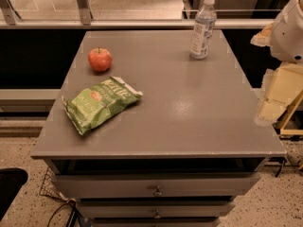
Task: Move blue plastic bottle near green jalapeno chip bag
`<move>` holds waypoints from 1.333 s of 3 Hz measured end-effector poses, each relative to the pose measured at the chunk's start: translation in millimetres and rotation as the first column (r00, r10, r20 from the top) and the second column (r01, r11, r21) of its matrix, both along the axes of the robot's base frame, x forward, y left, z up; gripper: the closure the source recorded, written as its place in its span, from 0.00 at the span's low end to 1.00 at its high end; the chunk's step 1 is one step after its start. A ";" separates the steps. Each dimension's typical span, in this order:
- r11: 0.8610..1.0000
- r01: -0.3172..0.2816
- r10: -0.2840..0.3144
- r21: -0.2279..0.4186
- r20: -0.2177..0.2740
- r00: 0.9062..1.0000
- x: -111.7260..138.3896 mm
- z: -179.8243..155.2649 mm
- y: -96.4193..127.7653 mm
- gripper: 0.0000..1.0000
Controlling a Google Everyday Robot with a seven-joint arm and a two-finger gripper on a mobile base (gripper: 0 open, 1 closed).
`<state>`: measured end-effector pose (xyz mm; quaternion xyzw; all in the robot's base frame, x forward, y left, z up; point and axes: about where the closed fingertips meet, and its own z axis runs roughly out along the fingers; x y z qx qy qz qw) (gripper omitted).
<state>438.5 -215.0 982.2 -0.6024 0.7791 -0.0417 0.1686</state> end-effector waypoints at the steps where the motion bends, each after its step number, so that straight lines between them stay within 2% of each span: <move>1: 1.000 0.000 0.000 0.000 0.000 1.000 0.0 0.1 0.0 0.00; 2: 0.998 0.047 -0.050 0.042 0.065 0.997 19.4 -3.1 -9.8 0.00; 3: 0.970 0.151 -0.177 0.192 0.123 0.977 56.7 -27.9 -38.0 0.00; 4: 0.886 0.226 -0.301 0.404 0.133 0.944 91.5 -57.6 -54.0 0.00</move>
Offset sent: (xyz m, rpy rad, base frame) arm 0.0880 -0.0498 -0.0128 0.1844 -0.2865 -0.2169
